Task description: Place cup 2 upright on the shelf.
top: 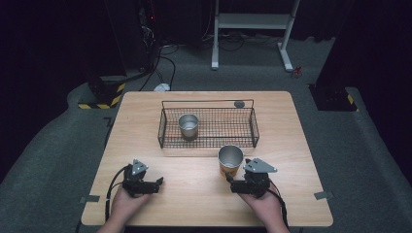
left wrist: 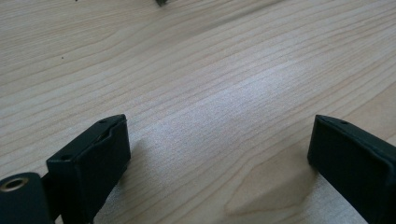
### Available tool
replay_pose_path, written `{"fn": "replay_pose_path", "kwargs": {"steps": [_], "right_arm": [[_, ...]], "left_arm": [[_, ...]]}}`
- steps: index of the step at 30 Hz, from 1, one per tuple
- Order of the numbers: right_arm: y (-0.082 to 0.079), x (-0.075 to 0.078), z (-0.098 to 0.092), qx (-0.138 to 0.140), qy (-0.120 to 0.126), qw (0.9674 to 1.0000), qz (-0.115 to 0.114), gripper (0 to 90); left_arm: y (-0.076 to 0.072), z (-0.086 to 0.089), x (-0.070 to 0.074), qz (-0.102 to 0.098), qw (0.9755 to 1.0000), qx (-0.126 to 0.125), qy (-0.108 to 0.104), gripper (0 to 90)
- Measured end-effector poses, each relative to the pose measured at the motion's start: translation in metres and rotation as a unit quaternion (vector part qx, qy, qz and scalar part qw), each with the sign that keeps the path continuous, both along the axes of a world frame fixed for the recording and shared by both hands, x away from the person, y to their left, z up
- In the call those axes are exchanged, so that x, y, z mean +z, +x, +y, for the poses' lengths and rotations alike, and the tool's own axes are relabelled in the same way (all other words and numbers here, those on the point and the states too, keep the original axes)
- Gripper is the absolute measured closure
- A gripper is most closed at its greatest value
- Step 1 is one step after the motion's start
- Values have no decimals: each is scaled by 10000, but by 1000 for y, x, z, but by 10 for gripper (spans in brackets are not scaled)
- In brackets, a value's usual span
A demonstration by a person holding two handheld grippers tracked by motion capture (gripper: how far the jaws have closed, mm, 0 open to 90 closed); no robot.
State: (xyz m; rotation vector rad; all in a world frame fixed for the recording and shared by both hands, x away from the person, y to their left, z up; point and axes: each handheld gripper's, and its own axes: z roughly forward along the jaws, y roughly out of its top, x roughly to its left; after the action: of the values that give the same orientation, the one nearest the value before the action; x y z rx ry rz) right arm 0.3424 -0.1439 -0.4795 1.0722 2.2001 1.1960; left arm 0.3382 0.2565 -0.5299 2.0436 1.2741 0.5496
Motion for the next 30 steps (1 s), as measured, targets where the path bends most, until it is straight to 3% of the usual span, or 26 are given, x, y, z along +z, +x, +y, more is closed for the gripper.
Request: {"fn": "replay_pose_path", "kwargs": {"steps": [8, 24, 30], "right_arm": [[9, 3, 7, 4, 65, 10000, -47, 88], [27, 2, 22, -62, -123, 9999, 33, 93], [29, 6, 21, 96, -55, 9999, 104, 141]], "left_arm": [[0, 0, 0, 0, 10000, 6, 1, 60], [0, 0, 0, -1, 10000, -5, -1, 60], [0, 0, 0, 6, 10000, -10, -1, 60]]}}
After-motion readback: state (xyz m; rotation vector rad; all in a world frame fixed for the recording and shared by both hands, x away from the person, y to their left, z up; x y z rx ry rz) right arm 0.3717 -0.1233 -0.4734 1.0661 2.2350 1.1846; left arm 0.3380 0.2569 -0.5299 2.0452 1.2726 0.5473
